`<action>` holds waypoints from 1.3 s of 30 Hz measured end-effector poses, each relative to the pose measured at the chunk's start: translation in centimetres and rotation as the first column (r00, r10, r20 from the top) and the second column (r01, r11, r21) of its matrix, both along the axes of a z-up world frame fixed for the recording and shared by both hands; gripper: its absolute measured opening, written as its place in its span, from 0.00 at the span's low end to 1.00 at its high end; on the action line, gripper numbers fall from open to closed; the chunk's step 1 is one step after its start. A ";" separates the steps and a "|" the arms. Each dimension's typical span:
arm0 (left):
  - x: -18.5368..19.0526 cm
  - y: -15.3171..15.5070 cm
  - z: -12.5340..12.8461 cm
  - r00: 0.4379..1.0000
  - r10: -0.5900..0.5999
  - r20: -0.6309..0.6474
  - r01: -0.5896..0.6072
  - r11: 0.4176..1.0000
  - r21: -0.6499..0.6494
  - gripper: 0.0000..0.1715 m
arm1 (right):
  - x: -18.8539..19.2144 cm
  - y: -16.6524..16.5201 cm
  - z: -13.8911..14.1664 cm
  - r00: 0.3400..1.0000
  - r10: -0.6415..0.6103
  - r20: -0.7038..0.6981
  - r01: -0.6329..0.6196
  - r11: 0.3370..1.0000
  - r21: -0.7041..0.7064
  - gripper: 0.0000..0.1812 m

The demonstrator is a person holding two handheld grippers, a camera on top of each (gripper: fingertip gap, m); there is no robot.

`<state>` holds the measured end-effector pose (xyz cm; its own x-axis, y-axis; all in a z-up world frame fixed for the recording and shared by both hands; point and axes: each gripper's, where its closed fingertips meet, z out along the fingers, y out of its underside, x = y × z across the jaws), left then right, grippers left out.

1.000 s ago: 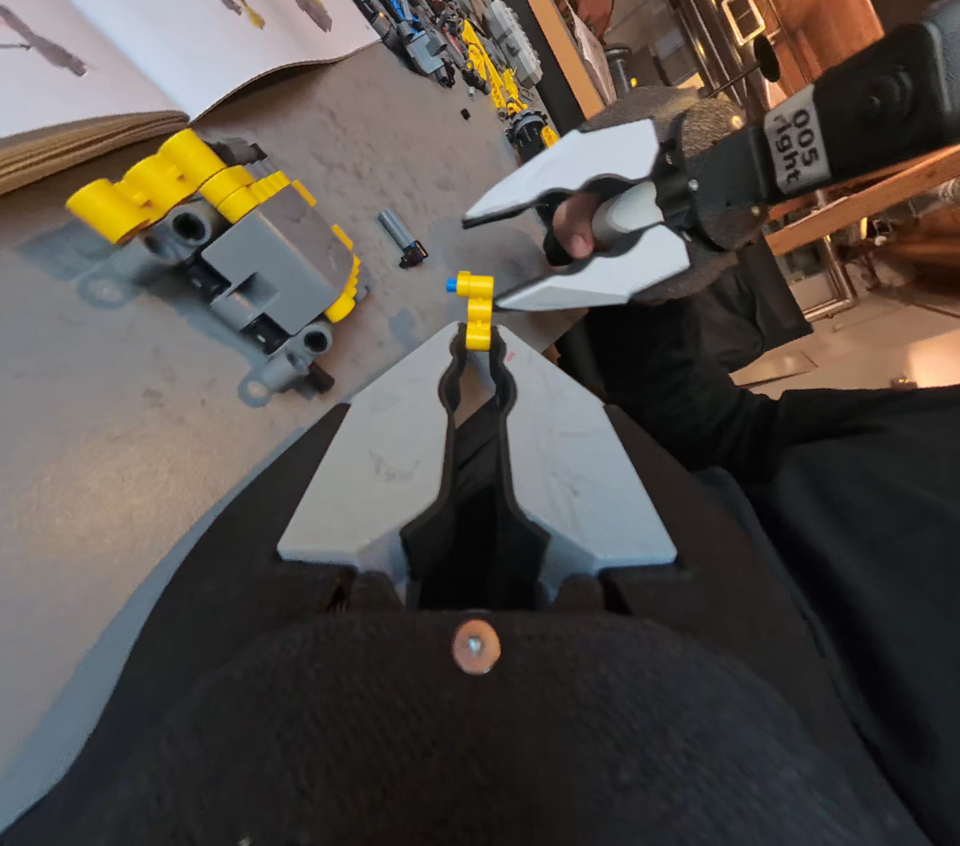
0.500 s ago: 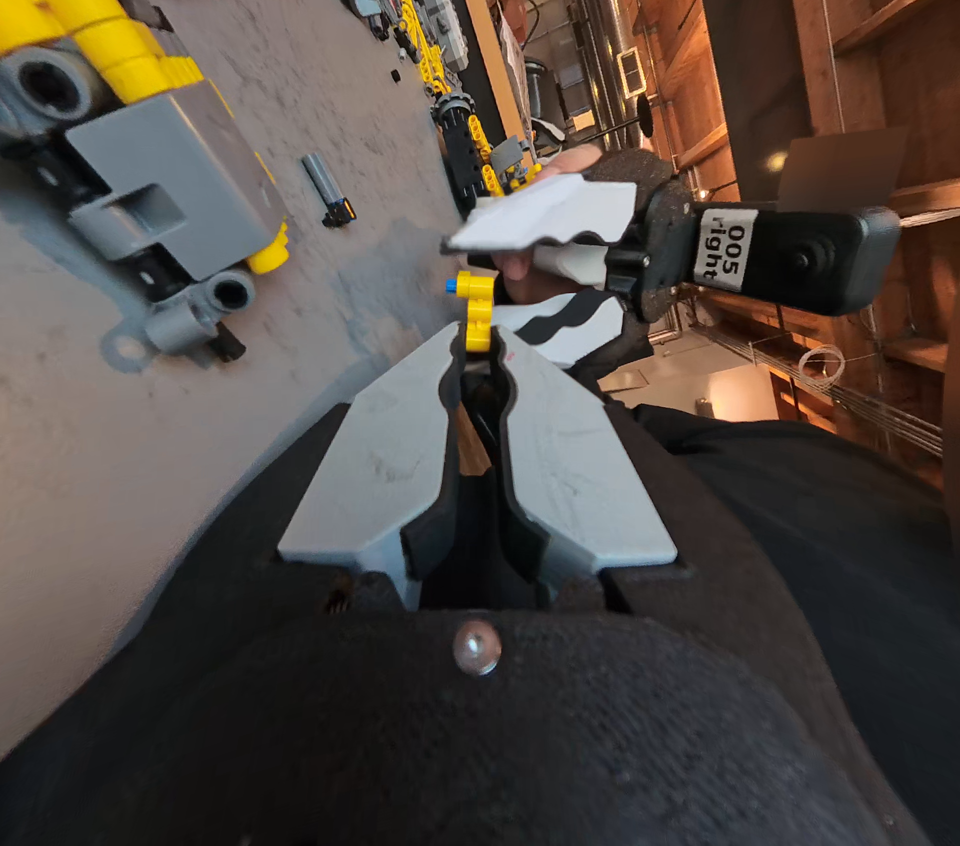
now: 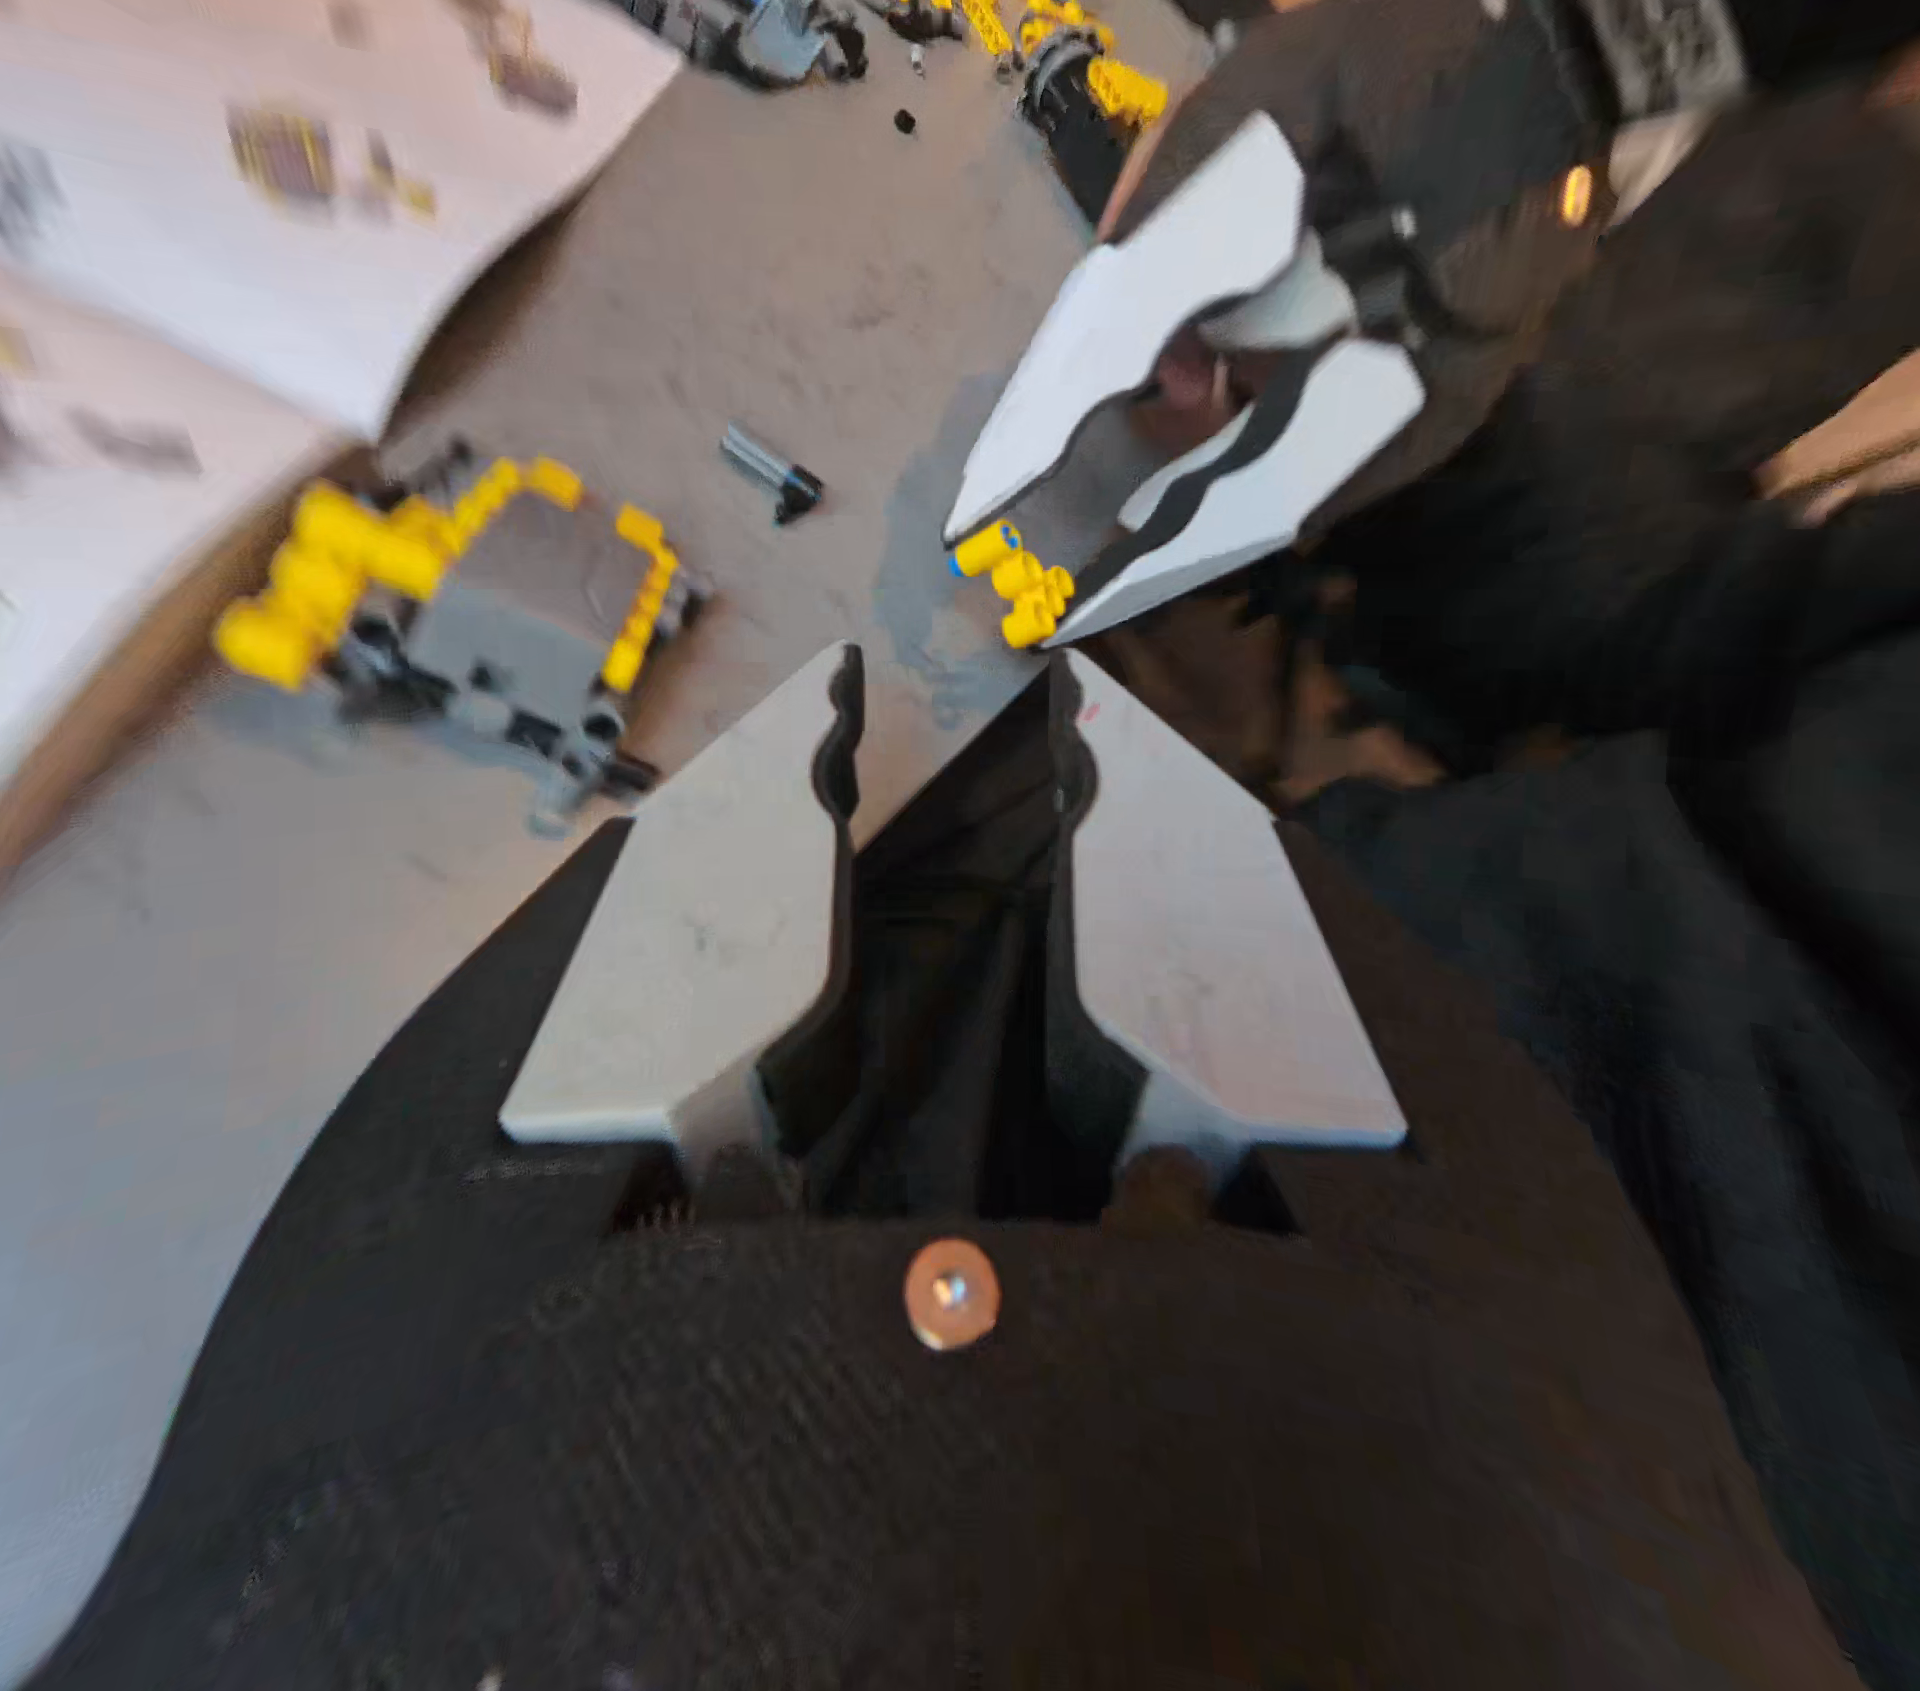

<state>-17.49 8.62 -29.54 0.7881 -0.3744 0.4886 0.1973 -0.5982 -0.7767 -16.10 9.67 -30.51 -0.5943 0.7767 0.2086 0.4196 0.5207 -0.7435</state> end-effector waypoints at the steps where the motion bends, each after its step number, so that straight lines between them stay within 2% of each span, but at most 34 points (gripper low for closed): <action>1: -0.4 0.1 0.2 0.989 -0.025 -0.146 0.034 0.998 0.060 0.21 | 0.0 0.0 -0.2 1.000 0.008 0.013 -0.008 1.000 -0.001 0.13; 3: -0.2 0.3 0.4 0.930 -0.094 -0.355 0.147 0.981 0.127 0.25 | 0.1 0.0 -0.4 0.999 0.034 0.028 -0.034 0.999 0.000 0.13; 4: 0.6 0.1 0.6 0.899 -0.162 -0.408 0.237 0.962 0.140 0.23 | 0.1 -0.1 -0.4 0.998 0.046 0.033 -0.046 0.999 -0.002 0.13; 6: 1.3 0.1 0.5 0.839 -0.217 -0.498 0.336 0.928 0.162 0.22 | 0.0 -0.2 -0.4 0.997 0.068 0.035 -0.067 0.998 -0.009 0.13; 8: 1.6 0.3 0.0 0.797 -0.244 -0.552 0.390 0.906 0.163 0.21 | -0.1 -0.2 -0.2 0.997 0.072 0.032 -0.072 0.997 -0.010 0.13; 11: 2.0 0.6 -0.2 0.781 -0.255 -0.571 0.425 0.886 0.184 0.20 | -0.1 -0.4 -0.2 0.997 0.076 0.032 -0.076 0.997 -0.024 0.13; 14: 2.2 0.8 0.2 0.761 -0.235 -0.604 0.449 0.863 0.231 0.12 | -0.1 -0.6 -0.3 0.996 0.077 0.044 -0.075 0.996 -0.043 0.13; 17: 2.3 0.7 -0.3 0.723 -0.238 -0.649 0.484 0.845 0.229 0.12 | -0.1 -0.7 -0.7 0.994 0.091 0.054 -0.090 0.996 -0.023 0.13; 28: 2.3 0.2 -1.0 0.730 -0.307 -0.611 0.517 0.832 0.200 0.12 | 0.0 -1.1 -1.1 0.986 0.148 0.080 -0.147 0.989 -0.015 0.13; 39: 2.0 0.2 -1.2 0.719 -0.291 -0.631 0.513 0.835 0.199 0.13 | -0.3 -1.2 -1.2 0.986 0.149 0.077 -0.149 0.989 -0.010 0.13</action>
